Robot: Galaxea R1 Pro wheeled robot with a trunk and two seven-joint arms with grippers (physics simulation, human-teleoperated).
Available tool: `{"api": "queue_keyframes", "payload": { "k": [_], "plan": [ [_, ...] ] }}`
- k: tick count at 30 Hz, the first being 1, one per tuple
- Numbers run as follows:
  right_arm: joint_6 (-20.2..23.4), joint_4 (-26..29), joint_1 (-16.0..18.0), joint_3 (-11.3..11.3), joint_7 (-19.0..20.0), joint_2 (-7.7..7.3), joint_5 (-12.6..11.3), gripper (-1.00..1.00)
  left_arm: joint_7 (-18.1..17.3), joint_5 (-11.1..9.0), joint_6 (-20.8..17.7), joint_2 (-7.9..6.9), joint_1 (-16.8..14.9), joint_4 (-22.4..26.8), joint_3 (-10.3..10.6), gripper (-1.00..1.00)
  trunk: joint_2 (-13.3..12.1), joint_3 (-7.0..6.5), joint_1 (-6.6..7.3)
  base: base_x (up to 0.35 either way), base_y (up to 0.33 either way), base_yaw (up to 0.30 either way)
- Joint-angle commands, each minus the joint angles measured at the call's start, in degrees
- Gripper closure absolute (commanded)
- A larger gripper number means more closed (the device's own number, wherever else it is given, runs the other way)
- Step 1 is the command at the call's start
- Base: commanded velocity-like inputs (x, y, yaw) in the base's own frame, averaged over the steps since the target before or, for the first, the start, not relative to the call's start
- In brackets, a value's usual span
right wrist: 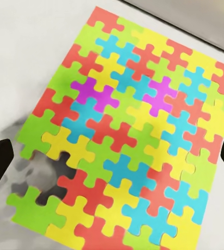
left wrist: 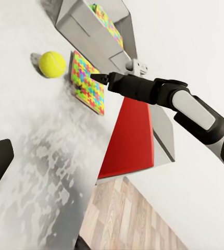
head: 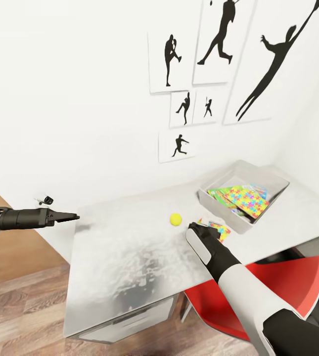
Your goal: Put all the toys in the child's room - the three board games (two on the bed and one on the table), the two jigsaw puzzles on the table, and the tennis ball on the table - inside the toy box on the table in the child's room.
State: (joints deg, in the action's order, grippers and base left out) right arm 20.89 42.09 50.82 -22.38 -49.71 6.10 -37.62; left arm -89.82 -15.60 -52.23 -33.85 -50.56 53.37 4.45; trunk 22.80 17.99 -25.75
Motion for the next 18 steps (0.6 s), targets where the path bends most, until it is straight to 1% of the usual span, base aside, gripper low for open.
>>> {"api": "queue_keyframes", "payload": {
  "k": [1, 18],
  "plan": [
    [0.38, 0.09, 0.07, -0.21, -0.42, -0.04, -0.26, -1.0, -0.18, -0.17, -0.6, -0.07, -0.07, -0.02, 0.21, -1.0, 0.12, 0.2, -0.03, 0.0, 0.0, 0.0],
    [0.32, 0.01, 0.07, -0.21, -0.48, 0.05, -0.23, -1.0, -0.18, -0.13, -0.6, -0.07, -0.07, -0.02, 0.21, -1.0, 0.12, 1.77, -0.03, 0.0, 0.0, 0.0]
  ]
}}
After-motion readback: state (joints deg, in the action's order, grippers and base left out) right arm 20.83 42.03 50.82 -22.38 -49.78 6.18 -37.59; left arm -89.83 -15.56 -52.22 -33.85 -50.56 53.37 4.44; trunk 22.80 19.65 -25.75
